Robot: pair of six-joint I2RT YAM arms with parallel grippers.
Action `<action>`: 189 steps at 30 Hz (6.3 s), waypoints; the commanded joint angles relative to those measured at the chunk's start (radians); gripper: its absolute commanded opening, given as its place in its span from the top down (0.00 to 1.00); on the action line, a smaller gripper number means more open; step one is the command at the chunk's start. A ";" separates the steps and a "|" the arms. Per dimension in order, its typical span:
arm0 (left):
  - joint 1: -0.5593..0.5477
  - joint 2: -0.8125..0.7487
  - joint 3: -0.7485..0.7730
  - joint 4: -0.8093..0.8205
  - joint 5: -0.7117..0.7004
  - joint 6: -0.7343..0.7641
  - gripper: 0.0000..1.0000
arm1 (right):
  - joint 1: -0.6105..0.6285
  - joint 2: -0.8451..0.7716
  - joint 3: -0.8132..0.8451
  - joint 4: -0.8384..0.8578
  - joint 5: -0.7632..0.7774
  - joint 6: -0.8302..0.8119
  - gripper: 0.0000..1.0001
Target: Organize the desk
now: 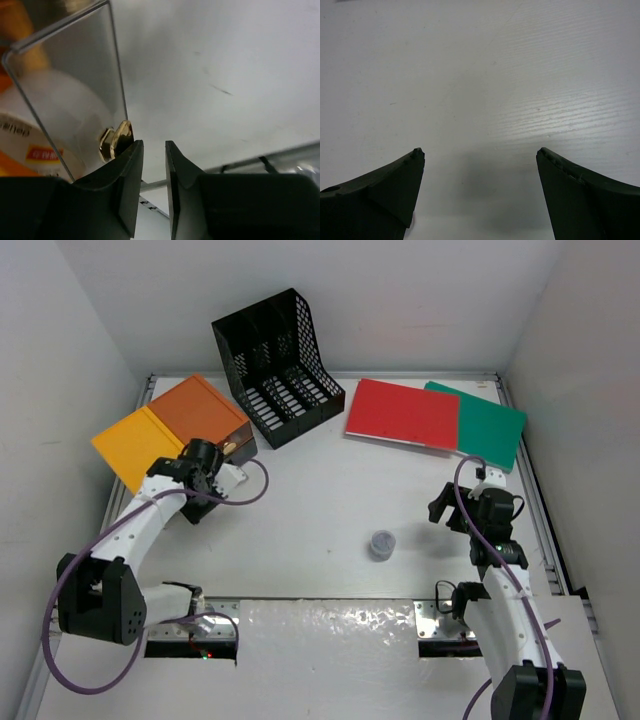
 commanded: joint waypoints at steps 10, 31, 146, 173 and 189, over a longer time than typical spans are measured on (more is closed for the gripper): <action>0.039 0.006 -0.066 0.467 -0.330 0.001 0.71 | -0.002 -0.023 -0.005 0.033 -0.007 -0.012 0.10; -0.288 -0.097 -0.188 0.450 -0.168 0.116 0.60 | -0.002 -0.003 -0.008 0.050 -0.023 -0.013 0.09; 0.763 0.163 0.210 0.533 0.376 0.125 0.23 | 1.211 1.921 1.721 0.613 0.515 -0.084 0.35; 0.769 0.175 0.250 0.512 0.407 0.154 0.23 | 1.202 1.956 1.729 0.567 0.460 0.075 0.53; 0.783 0.201 0.262 0.484 0.415 0.162 0.23 | 1.234 1.774 1.439 0.700 0.495 0.083 1.00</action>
